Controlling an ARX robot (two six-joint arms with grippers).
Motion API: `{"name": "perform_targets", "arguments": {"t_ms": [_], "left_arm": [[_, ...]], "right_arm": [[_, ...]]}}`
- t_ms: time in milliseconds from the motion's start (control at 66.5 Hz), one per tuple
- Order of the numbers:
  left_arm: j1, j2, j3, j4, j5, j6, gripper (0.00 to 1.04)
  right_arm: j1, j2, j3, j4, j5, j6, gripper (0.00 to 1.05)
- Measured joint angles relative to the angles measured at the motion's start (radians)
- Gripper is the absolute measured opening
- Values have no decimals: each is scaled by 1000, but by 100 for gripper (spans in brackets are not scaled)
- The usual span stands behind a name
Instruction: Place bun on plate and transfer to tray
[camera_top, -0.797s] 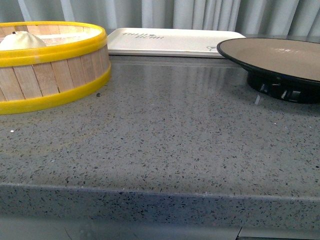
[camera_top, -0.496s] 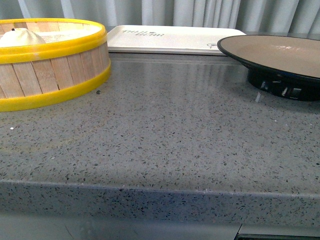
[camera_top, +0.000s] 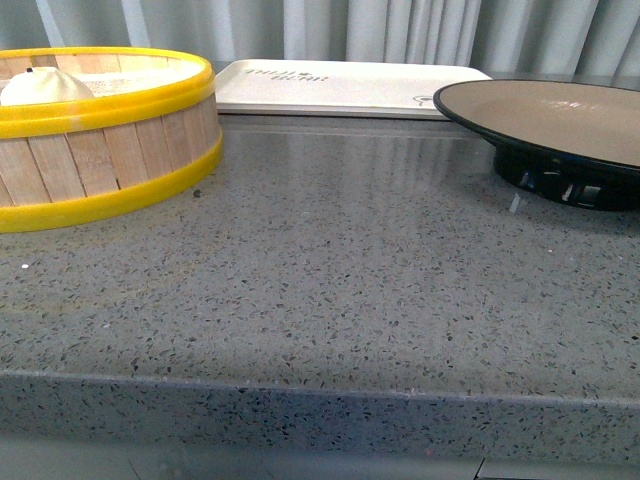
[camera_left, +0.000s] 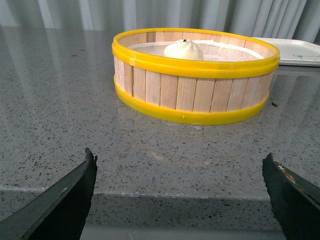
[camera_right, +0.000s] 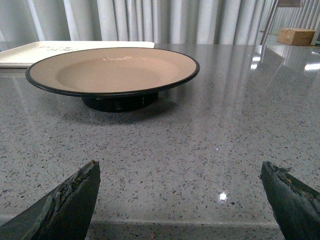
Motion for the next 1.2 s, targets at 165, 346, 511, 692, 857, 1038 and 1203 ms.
{"name": "perform_targets", "arguments": {"t_ms": [165,346,511,692,857,1038,1203], "left_arm": [[53,321,236,-448,232,-134,98],[103,476,449,-334,256,-175,98],[7,767,668,-144,150,-168,98],[-142,1073,913,-106,62,-136,98],[-229,1316,1112,-143,-18,-96,98],[-254,1481,1222,-224,-81,-83,98],[-248,1556,1275,-252,-140,-73,98]], "right_arm": [[0,0,0,0,-2,0,96],[0,0,0,0,0,0,96],[0,0,0,0,0,0,96],[0,0,0,0,0,0,96],[0,0,0,0,0,0,96],[0,0,0,0,0,0,96],[0,0,0,0,0,0,96]]}}
